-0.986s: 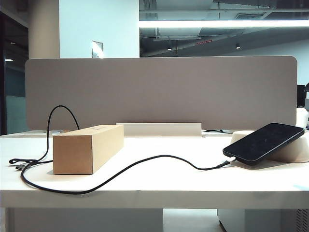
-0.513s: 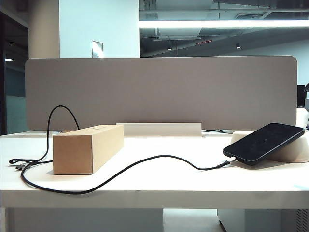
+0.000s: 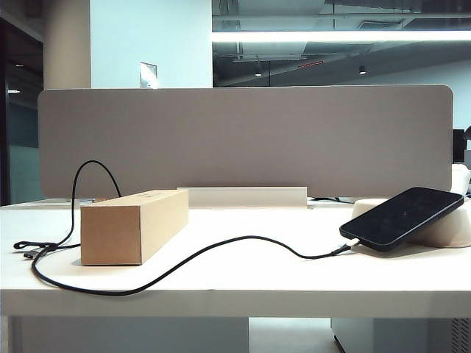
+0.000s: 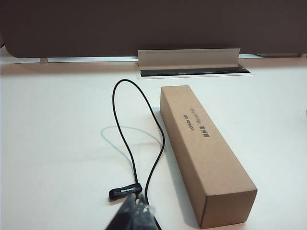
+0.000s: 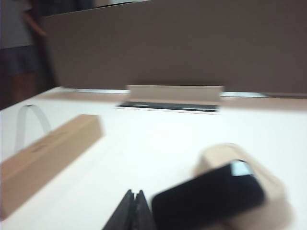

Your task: Pick up the charging cable and the phone, plug the charging cable into the charging port on the phone, and finally place them back on the table.

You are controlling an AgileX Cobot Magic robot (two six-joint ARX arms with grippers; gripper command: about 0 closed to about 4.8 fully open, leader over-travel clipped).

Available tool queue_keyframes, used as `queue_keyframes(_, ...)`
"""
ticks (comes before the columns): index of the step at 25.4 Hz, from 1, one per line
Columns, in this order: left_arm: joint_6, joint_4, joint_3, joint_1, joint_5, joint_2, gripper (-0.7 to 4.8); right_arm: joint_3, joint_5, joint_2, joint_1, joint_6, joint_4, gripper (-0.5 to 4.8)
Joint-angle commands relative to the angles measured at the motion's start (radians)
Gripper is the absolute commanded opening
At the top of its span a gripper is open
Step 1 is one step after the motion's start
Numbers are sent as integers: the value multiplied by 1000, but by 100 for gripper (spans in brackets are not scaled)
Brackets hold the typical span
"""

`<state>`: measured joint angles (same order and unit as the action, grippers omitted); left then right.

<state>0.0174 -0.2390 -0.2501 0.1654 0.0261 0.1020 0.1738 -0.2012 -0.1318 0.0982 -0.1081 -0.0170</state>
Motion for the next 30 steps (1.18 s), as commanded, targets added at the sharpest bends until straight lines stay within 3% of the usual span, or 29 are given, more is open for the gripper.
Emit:
queue_keyframes(1, 1, 15, -4, 1, 3, 0, -6, -36, 116, 57, -5, 4, -10, -1)
queue_keyframes(8, 1, 14, -4, 1, 3, 0, -6, -113, 121, 80, -103, 8, -10, -1)
queue_keyframes(30, -2, 8, -4, 2, 3, 0, -6, -174, 121, 132, -130, 103, 125, -1)
